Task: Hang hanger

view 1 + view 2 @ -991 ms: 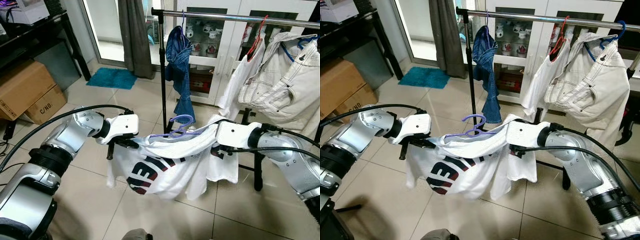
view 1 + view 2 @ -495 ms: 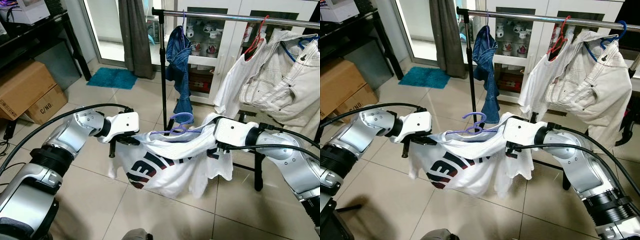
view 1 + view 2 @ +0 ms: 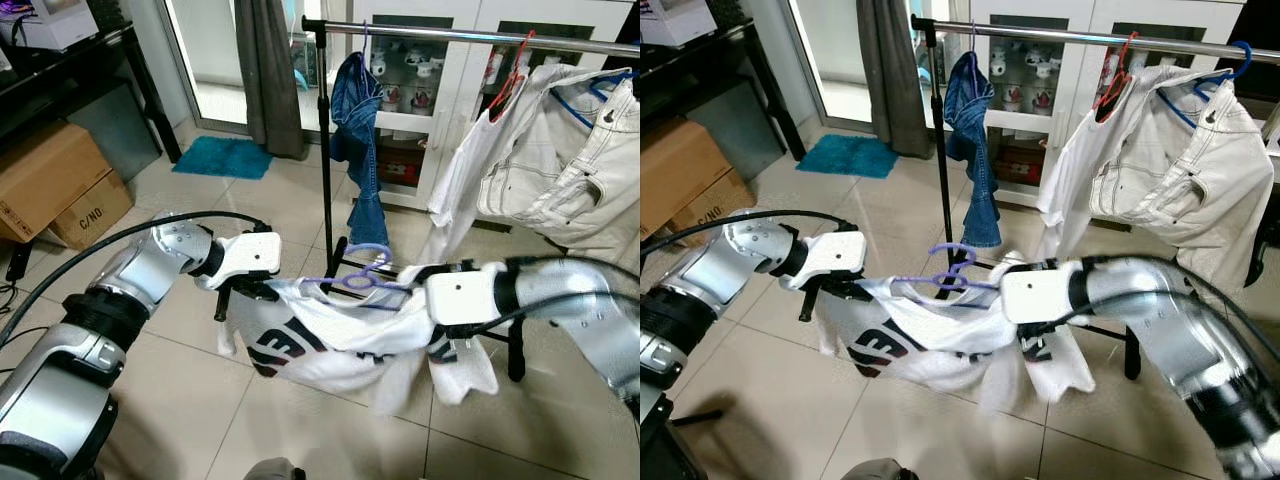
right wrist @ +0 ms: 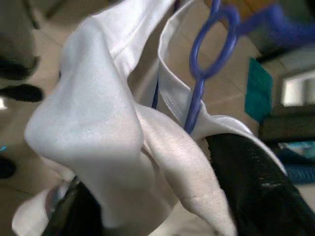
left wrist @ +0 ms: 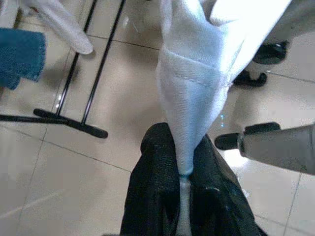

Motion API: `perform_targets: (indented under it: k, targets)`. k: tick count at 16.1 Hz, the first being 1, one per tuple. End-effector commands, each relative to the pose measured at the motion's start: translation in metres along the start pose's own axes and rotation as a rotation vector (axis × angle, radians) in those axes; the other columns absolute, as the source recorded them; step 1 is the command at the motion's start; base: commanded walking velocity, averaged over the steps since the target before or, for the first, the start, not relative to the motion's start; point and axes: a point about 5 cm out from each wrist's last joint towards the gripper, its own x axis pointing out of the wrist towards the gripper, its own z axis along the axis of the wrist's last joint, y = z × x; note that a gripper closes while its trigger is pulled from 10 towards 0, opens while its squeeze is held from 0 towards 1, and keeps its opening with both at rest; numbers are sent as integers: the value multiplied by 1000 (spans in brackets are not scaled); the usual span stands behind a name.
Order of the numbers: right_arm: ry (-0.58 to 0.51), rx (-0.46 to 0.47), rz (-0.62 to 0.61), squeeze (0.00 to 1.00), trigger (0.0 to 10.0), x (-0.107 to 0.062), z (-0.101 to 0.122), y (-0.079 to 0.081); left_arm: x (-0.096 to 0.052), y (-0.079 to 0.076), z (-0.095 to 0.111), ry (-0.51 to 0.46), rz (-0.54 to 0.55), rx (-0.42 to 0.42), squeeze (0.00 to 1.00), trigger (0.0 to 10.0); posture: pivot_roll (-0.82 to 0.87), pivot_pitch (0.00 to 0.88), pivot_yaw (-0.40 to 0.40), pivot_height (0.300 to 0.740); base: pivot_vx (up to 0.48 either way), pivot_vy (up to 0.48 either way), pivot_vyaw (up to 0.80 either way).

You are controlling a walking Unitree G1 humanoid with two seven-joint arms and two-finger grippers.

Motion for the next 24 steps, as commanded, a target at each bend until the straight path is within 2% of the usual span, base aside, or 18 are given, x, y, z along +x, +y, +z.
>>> perform_targets:
  k: [1, 3, 4, 6, 7, 10, 12, 14, 15, 19, 21, 22, 23, 24]
  targets:
    - [-24, -35, 35, 1000, 10000, -2, 7, -3, -5, 1, 3, 21, -12, 41, 0, 0, 119, 0, 86, 740, 0, 0, 0]
    - [-25, -36, 65, 1000, 10000, -5, 6, -9, -4, -1, 2, 28, -28, 46, 0, 0, 121, 0, 78, 740, 0, 0, 0]
    - [27, -35, 163, 1000, 10000, -9, -2, -10, -4, -3, -2, 34, -29, 39, 0, 0, 124, 0, 70, 740, 0, 0, 0]
    - [62, -41, 257, 1000, 10000, -15, -10, -5, -6, -4, -4, 34, -17, 33, 0, 0, 125, 0, 62, 740, 0, 0, 0]
    - [55, -38, 241, 1000, 10000, -15, -10, -8, -7, -5, -4, 33, -16, 34, 0, 0, 125, 0, 62, 740, 0, 0, 0]
    - [45, -50, -5, 1000, 10000, -11, -9, -46, -6, -8, -2, 9, -27, 48, 0, 0, 131, 0, 55, 740, 0, 0, 0]
    - [12, -36, 52, 1000, 10000, -12, -6, -42, -6, -8, -2, 8, -23, 48, 0, 0, 131, 0, 56, 740, 0, 0, 0]
    - [-30, -22, 94, 1000, 10000, -14, -5, -30, -9, -1, 1, -10, 59, 58, 0, 0, 128, 0, 60, 740, 0, 0, 0]
    - [-16, 17, 46, 1000, 10000, -19, -12, -29, -11, 4, 3, -42, 117, 67, 0, 0, 127, 0, 60, 740, 0, 0, 0]
    - [1, 149, -50, 1000, 10000, -41, -28, -23, -18, 1, 6, -161, 149, 109, 0, 0, 120, 0, 66, 740, 0, 0, 0]
    - [-104, 283, -120, 1000, 10000, -52, -26, -22, -21, -3, 7, -224, 153, 157, 0, 0, 119, 0, 66, 740, 0, 0, 0]
    - [-216, 364, -186, 1000, 10000, -56, -20, -29, -22, -5, 9, -260, 144, 169, 0, 0, 119, 0, 66, 740, 0, 0, 0]
    - [-270, 400, -206, 671, 10000, -58, -18, -32, -22, -6, 9, -276, 134, 170, 0, 0, 119, 0, 66, 740, 0, 0, 0]
    - [-332, 443, -214, 0, 10000, -59, -15, -34, -24, -7, 10, -296, 117, 169, 0, 0, 120, 0, 63, 740, 0, 0, 0]
